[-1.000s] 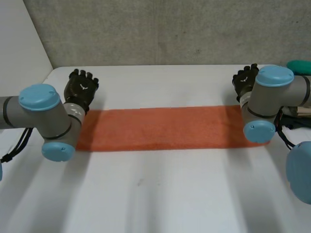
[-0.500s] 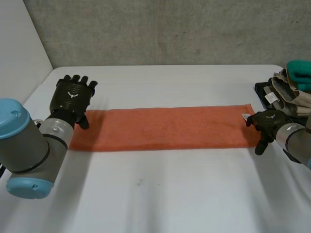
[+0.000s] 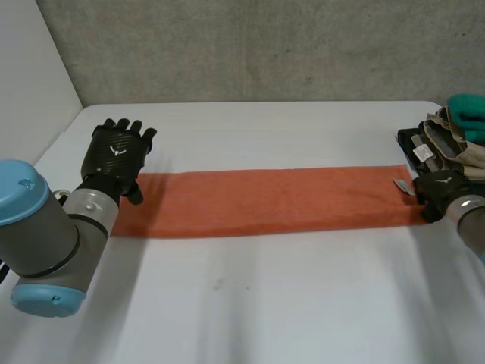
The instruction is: Fold the laundry.
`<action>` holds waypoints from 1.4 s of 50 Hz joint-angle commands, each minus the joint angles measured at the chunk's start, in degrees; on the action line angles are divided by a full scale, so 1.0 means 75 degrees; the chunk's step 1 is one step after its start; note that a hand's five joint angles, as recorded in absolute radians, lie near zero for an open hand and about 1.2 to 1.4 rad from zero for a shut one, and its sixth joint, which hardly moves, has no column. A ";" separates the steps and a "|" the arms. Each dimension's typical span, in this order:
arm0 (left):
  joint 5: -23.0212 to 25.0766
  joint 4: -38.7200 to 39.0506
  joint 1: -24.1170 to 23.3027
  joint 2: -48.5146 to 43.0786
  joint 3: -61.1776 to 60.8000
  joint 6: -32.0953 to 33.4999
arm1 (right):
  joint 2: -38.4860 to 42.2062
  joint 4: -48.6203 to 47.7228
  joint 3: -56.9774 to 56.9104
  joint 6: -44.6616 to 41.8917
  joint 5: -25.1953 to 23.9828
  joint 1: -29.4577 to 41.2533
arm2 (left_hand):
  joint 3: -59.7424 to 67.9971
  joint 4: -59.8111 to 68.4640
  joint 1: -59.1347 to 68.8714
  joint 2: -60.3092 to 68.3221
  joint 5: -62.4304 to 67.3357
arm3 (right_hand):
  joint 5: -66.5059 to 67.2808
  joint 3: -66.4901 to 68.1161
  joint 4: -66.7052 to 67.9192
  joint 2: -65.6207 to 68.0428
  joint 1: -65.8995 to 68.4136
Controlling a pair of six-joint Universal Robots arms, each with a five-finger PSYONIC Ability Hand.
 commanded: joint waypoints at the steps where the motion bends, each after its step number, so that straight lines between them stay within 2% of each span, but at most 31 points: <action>1: 0.0002 -0.0012 -0.0002 0.0277 -0.0094 0.0000 | -0.1049 0.0018 0.0577 -0.0473 0.0138 -0.0988 | -0.0313 -0.0233 -0.0159 -0.0271 -0.0378 | 0.1930 0.1606 0.1532 0.1650 0.2147; 7: -0.0010 -0.0012 0.0022 0.0453 -0.0176 -0.0012 | -0.1308 -0.0040 0.0671 -0.2030 0.0326 -0.1657 | -0.0313 -0.0233 -0.0159 -0.0271 -0.0378 | 0.1930 0.1606 0.1532 0.1650 0.2147; 12: -0.0010 -0.0012 0.0069 0.0524 -0.0177 -0.0070 | -0.1436 -0.0274 0.0496 -0.2618 0.0396 -0.1179 | -0.0313 -0.0233 -0.0159 -0.0271 -0.0378 | 0.1930 0.1606 0.1532 0.1650 0.2147; 13: -0.0010 -0.0012 0.0069 0.0535 -0.0177 -0.0070 | -0.1541 -0.0460 0.0345 -0.2584 0.0373 -0.0528 | -0.0313 -0.0233 -0.0159 -0.0271 -0.0378 | 0.1930 0.1606 0.1532 0.1650 0.2147; 16: -0.0010 -0.0012 0.0080 0.0629 -0.0177 -0.0129 | -0.1566 -0.0871 0.0075 -0.2502 0.0338 0.0495 | -0.0313 -0.0233 -0.0159 -0.0271 -0.0378 | 0.1930 0.1606 0.1532 0.1650 0.2147; 17: -0.0010 -0.0012 0.0080 0.0652 -0.0177 -0.0152 | -0.1566 -0.1220 -0.0089 -0.2467 0.0280 0.1125 | -0.0313 -0.0233 -0.0159 -0.0271 -0.0378 | 0.1930 0.1606 0.1532 0.1650 0.2147; 20: -0.0010 -0.0012 0.0069 0.0769 -0.0200 -0.0222 | -0.1542 -0.1808 -0.0254 -0.2478 0.0116 0.1996 | -0.0313 -0.0233 -0.0159 -0.0271 -0.0378 | 0.1930 0.1606 0.1532 0.1650 0.2147; 23: -0.0022 -0.0012 0.0080 0.0922 -0.0223 -0.0281 | -0.1274 -0.2628 -0.0476 -0.2525 -0.0376 0.3109 | -0.0313 -0.0233 -0.0159 -0.0271 -0.0378 | 0.1930 0.1606 0.1532 0.1650 0.2147; 29: -0.0022 -0.0012 0.0080 0.1051 -0.0305 -0.0328 | 0.0527 -0.3263 -0.1575 -0.2513 -0.1722 0.5240 | -0.0313 -0.0233 -0.0159 -0.0271 -0.0378 | 0.1930 0.1606 0.1532 0.1650 0.2147; 34: -0.0010 -0.0012 0.0057 0.1051 -0.0387 -0.0328 | 0.1679 -0.2982 -0.2187 -0.2525 -0.2193 0.5947 | -0.0313 -0.0233 -0.0159 -0.0271 -0.0378 | 0.1930 0.1606 0.1532 0.1650 0.2147; 39: -0.0010 0.0000 0.0033 0.1039 -0.0353 -0.0328 | 0.2009 -0.2385 -0.2504 -0.2490 -0.2135 0.6065 | -0.0313 -0.0233 -0.0159 -0.0271 -0.0378 | 0.1930 0.1606 0.1532 0.1650 0.2147; 43: 0.0001 0.0035 0.0033 0.0958 -0.0236 -0.0328 | 0.1880 -0.1893 -0.2680 -0.2443 -0.1551 0.5983 | -0.0313 -0.0233 -0.0159 -0.0271 -0.0378 | -0.7102 -0.7426 -0.7499 -0.7381 -0.6885; 44: 0.0002 0.0058 0.0010 0.0946 -0.0212 -0.0328 | 0.1810 -0.1729 -0.2657 -0.2362 -0.1016 0.5960 | -0.0313 -0.0233 -0.0159 -0.0271 -0.0378 | -0.7404 -0.7728 -0.7801 -0.7683 -0.7187; 47: -0.0010 0.0140 -0.0118 0.0887 -0.0083 -0.0328 | 0.1564 -0.1482 -0.2540 -0.1929 -0.0239 0.5936 | -0.0313 -0.0233 -0.0159 -0.0271 -0.0378 | -0.7404 -0.7728 -0.7801 -0.7683 -0.7187; 48: 0.0001 0.0152 -0.0200 0.0852 -0.0048 -0.0328 | 0.1169 -0.1284 -0.2377 -0.1359 0.0193 0.5762 | -0.0313 -0.0233 -0.0159 -0.0271 -0.0378 | -0.7404 -0.7728 -0.7801 -0.7683 -0.7187; 51: -0.0010 0.0199 -0.0692 0.0653 0.0163 -0.0340 | 0.0534 -0.0932 -0.2049 -0.0465 0.0443 0.5340 | -0.0313 -0.0233 -0.0159 -0.0271 -0.0378 | -0.7404 -0.7728 -0.7801 -0.7683 -0.7187; 52: 0.0001 0.0211 -0.0821 0.0595 0.0221 -0.0340 | 0.0149 -0.0687 -0.1792 0.0141 0.0455 0.5025 | -0.0313 -0.0233 -0.0159 -0.0271 -0.0378 | -0.7404 -0.7728 -0.7801 -0.7683 -0.7187; 56: 0.0002 0.0211 -0.1360 0.0150 0.0491 -0.0328 | -0.0369 -0.0136 -0.1253 0.1234 0.0478 0.4496 | -0.0313 -0.0233 -0.0159 -0.0271 -0.0378 | -0.7404 -0.7728 -0.7801 -0.7683 -0.7187; 60: -0.0033 0.0211 -0.1957 -0.0692 0.0993 -0.0316 | -0.0382 0.0240 -0.0807 0.1413 0.0560 0.4319 | -0.0313 -0.0233 -0.0159 -0.0271 -0.0378 | -0.7404 -0.7728 -0.7801 -0.7683 -0.7187; 62: -0.0092 0.0199 -0.2076 -0.1091 0.1263 -0.0305 | -0.0394 0.0229 -0.0595 0.1378 0.0618 0.4272 | -0.0313 -0.0233 -0.0159 -0.0271 -0.0378 | -0.7404 -0.7728 -0.7801 -0.7683 -0.7187; 66: -0.0232 0.0094 -0.2158 -0.1877 0.1931 -0.0270 | -0.0359 0.0206 -0.0255 0.1273 0.0841 0.4061 | -0.0307 -0.0227 -0.0153 -0.0265 -0.0372 | -0.6229 -0.6553 -0.6626 -0.6509 -0.6012; 70: -0.0689 0.0012 -0.2088 -0.2172 0.2331 -0.0281 | -0.0183 0.0113 -0.0067 0.0840 0.1052 0.3944 | -0.0307 -0.0227 -0.0153 -0.0265 -0.0372 | -0.3276 -0.3599 -0.3673 -0.3555 -0.3059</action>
